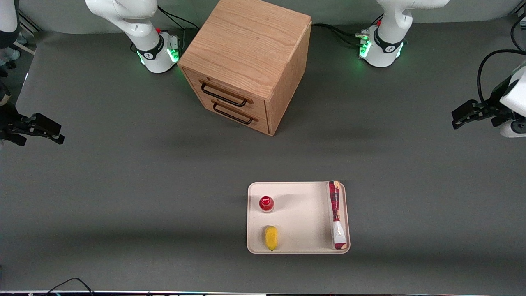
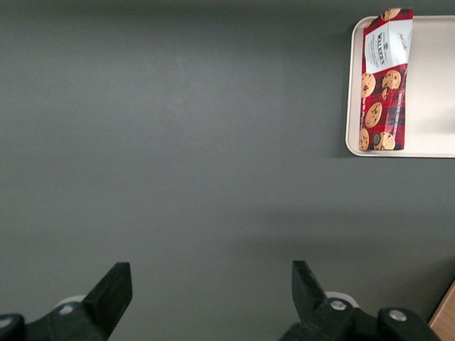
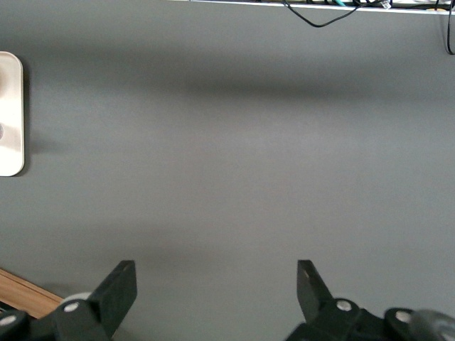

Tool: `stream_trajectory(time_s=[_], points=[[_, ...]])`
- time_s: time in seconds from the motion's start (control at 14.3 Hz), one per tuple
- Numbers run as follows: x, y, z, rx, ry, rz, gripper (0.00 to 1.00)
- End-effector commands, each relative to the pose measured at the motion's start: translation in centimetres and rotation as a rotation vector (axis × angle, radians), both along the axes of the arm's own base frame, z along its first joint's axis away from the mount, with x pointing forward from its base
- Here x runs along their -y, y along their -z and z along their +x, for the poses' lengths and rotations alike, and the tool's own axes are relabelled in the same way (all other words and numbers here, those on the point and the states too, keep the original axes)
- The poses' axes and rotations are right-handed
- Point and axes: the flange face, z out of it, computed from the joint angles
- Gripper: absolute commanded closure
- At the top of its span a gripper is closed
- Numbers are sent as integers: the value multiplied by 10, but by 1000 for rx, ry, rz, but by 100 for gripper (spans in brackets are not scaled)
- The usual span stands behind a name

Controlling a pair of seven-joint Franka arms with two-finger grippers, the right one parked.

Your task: Place red cookie box on tray

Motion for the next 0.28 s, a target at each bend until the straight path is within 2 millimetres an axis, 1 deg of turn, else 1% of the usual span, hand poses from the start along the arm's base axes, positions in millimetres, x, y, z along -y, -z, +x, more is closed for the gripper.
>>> stream_trajectory(time_s=[0.0, 0.21], points=[[3, -4, -7, 3, 30, -15, 0], [6, -5, -3, 4, 36, -12, 0]])
